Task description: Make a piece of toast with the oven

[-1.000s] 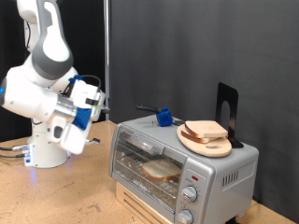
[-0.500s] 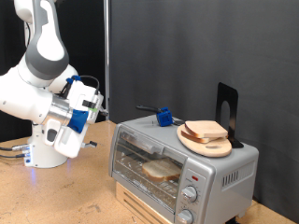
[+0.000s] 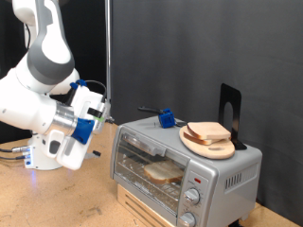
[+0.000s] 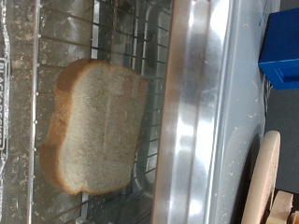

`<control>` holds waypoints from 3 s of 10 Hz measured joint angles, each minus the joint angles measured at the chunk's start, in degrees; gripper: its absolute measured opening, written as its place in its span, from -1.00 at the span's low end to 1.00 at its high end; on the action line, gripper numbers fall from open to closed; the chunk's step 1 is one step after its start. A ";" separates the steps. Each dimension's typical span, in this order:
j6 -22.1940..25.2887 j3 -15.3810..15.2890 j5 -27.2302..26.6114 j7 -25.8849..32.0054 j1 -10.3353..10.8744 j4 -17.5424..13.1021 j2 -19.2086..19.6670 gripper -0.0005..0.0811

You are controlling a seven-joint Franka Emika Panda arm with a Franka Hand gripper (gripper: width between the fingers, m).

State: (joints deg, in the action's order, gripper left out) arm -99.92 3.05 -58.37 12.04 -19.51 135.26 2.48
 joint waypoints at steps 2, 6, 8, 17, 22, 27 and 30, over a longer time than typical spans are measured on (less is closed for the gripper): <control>-0.86 -0.07 -2.04 0.17 0.02 0.28 -0.11 0.98; -9.90 -2.49 -11.55 -2.26 0.70 -5.12 5.41 0.98; -11.15 -3.11 -14.28 -5.90 0.73 -9.66 9.07 0.98; -15.22 -5.26 -15.17 -9.00 2.25 -24.43 21.94 0.98; -4.01 -5.28 -6.17 -6.57 1.68 -33.30 28.88 0.98; -4.33 -5.26 -6.34 -1.75 1.69 -35.54 31.90 0.98; -13.09 -6.37 -12.70 3.41 2.01 -38.06 37.06 0.98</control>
State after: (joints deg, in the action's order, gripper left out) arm -113.01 -3.31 -71.07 15.45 -17.49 97.19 39.54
